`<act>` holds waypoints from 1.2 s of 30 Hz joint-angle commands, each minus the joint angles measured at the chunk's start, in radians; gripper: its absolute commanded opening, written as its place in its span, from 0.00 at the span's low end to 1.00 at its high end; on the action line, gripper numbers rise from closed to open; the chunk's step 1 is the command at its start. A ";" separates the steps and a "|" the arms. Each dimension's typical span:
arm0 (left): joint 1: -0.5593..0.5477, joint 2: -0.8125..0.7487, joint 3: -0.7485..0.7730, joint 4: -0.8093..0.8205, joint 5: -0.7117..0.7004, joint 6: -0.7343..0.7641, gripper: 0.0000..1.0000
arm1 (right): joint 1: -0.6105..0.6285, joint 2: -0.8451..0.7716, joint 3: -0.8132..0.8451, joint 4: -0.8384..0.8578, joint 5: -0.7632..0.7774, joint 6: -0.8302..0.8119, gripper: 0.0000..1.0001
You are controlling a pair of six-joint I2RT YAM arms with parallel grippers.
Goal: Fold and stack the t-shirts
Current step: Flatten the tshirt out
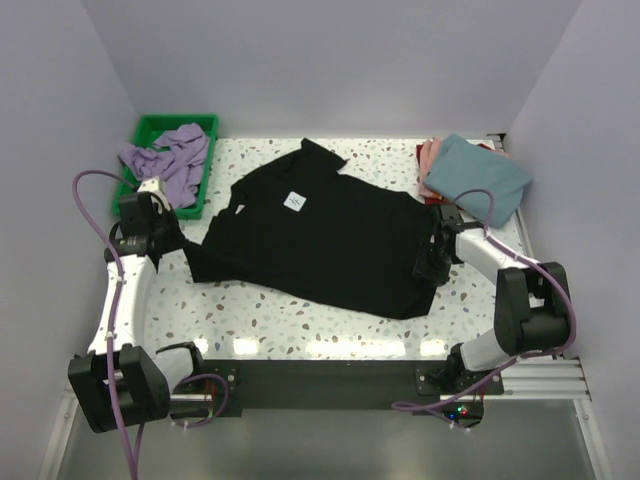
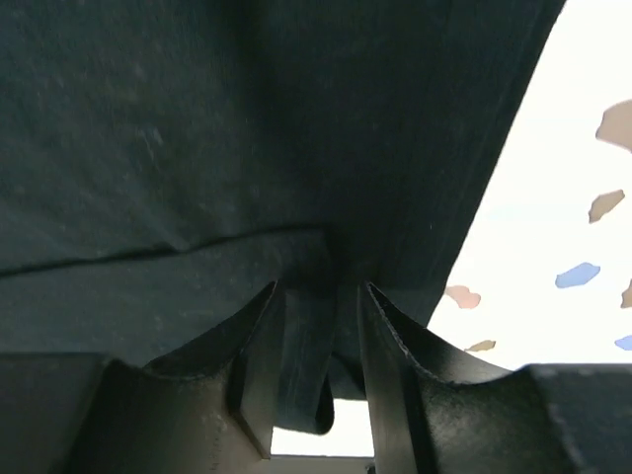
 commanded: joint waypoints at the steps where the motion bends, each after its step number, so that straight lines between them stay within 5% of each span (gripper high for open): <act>1: 0.009 0.002 0.005 0.009 0.010 0.009 0.00 | 0.001 0.016 0.019 0.069 0.016 -0.019 0.38; 19: 0.009 0.005 0.022 -0.018 -0.004 0.035 0.00 | 0.000 0.067 0.034 0.139 -0.008 -0.047 0.29; 26: 0.009 0.008 0.018 -0.009 0.007 0.028 0.00 | 0.000 0.035 0.071 0.069 0.019 -0.059 0.04; 36: 0.009 0.016 0.019 0.003 0.018 0.029 0.00 | 0.001 -0.065 0.069 0.006 0.047 -0.064 0.12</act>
